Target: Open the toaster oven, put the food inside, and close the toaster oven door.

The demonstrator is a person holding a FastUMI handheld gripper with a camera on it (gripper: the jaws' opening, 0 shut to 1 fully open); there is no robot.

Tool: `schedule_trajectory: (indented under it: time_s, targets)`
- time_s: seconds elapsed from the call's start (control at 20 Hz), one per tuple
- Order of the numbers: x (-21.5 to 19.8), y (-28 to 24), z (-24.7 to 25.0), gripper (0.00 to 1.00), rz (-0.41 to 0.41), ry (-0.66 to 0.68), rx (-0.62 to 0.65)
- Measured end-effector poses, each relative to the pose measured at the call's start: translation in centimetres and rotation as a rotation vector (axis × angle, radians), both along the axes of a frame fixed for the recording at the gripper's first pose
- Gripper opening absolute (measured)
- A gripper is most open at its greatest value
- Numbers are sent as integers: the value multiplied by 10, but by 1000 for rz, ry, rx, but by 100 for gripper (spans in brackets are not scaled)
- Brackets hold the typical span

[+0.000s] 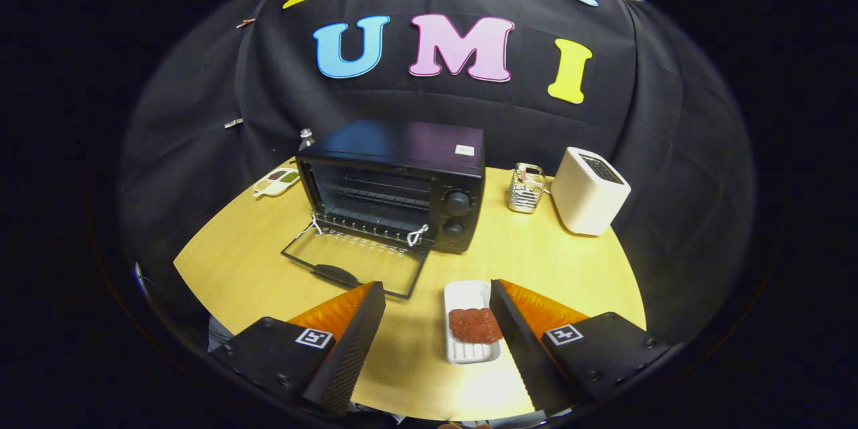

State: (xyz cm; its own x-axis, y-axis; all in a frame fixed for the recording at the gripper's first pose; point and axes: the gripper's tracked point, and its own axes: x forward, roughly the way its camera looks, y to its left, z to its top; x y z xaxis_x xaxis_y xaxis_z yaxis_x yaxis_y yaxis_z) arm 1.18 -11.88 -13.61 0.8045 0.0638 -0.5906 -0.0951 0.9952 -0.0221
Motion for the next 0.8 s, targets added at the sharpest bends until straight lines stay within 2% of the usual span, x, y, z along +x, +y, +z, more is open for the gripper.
schedule_trajectory:
  time_s: [0.4,0.8]
  targets:
    - [4,-79,-57,99,32,179,134]
    - [12,-92,-109,96,106,331,303]
